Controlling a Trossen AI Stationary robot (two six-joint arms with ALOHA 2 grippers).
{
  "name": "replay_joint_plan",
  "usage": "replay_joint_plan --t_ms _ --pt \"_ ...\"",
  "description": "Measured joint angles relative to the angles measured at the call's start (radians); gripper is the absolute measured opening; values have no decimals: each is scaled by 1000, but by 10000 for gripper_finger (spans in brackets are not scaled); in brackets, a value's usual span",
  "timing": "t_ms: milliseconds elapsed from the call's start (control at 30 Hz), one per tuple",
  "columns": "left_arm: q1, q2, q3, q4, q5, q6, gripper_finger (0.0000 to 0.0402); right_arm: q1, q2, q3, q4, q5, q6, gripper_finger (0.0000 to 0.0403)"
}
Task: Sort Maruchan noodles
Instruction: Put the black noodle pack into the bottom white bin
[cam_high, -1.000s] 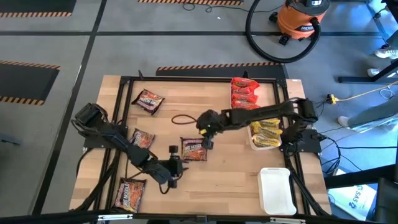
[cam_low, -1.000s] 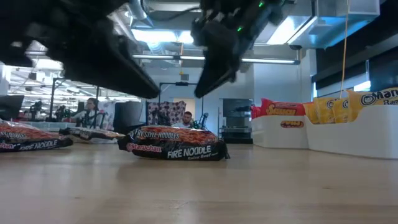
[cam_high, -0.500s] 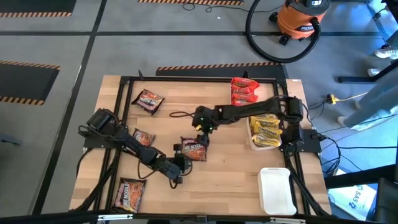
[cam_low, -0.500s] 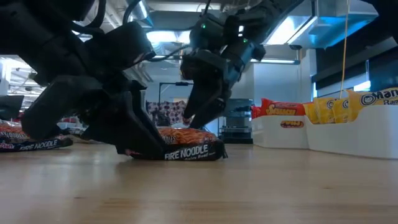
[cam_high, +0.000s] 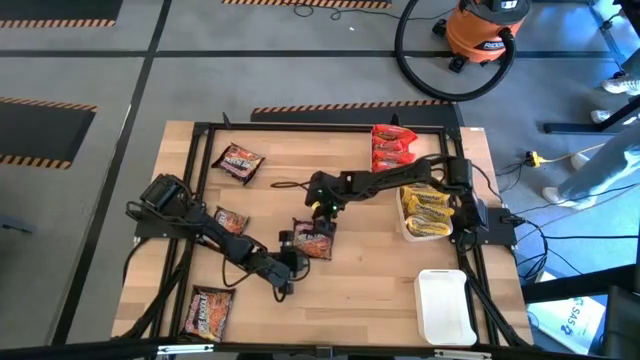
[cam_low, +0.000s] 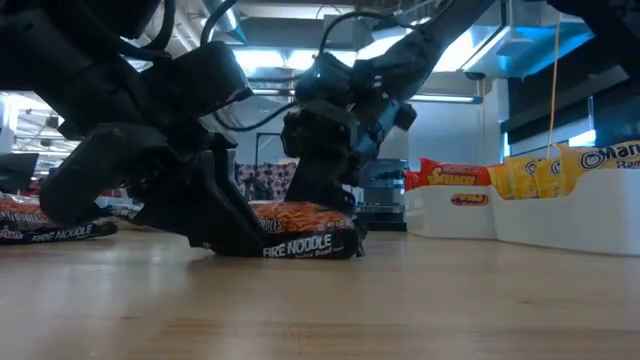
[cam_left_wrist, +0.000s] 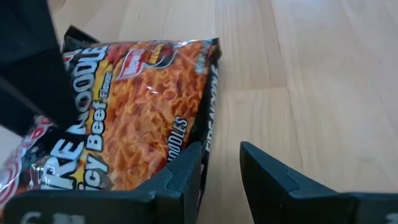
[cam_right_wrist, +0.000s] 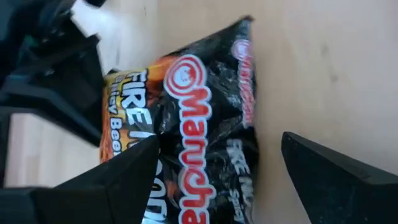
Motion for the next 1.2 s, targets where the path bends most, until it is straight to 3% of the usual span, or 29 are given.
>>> replay_joint_plan --t_ms 333,733,900,1200 --pt "7 0 -3 -2 8 -7 105 1 29 0 -3 -246 52 319" --pt "29 0 -4 -3 28 -8 105 2 29 0 -60 -381 154 319" --pt "29 0 -4 -3 28 -8 105 15 29 0 -148 -321 146 319" --pt "29 0 -4 -2 29 -10 105 109 23 2 -98 -207 147 319"
